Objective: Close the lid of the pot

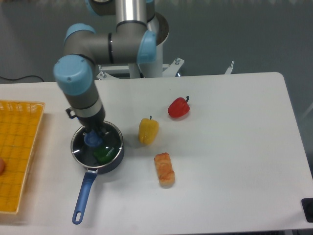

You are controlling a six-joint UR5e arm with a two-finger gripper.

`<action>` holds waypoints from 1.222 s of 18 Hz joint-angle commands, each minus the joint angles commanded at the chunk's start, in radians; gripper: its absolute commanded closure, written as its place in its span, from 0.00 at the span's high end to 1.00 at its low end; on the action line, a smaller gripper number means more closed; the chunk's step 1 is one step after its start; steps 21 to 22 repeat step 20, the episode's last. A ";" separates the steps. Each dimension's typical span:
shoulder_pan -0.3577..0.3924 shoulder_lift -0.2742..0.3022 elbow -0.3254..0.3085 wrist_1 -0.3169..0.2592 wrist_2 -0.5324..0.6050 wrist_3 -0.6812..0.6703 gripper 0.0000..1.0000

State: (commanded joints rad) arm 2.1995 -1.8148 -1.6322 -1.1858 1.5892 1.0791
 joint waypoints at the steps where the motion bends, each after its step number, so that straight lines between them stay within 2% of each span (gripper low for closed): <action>1: 0.031 0.005 0.000 -0.002 0.000 0.075 1.00; 3: 0.080 0.018 0.008 -0.020 -0.003 0.154 1.00; 11: 0.279 0.017 0.055 -0.067 -0.009 0.329 1.00; 15: 0.408 0.008 0.063 -0.064 -0.011 0.513 1.00; 19: 0.505 0.005 0.063 -0.055 -0.005 0.594 1.00; 22: 0.526 0.005 0.064 -0.054 -0.005 0.619 1.00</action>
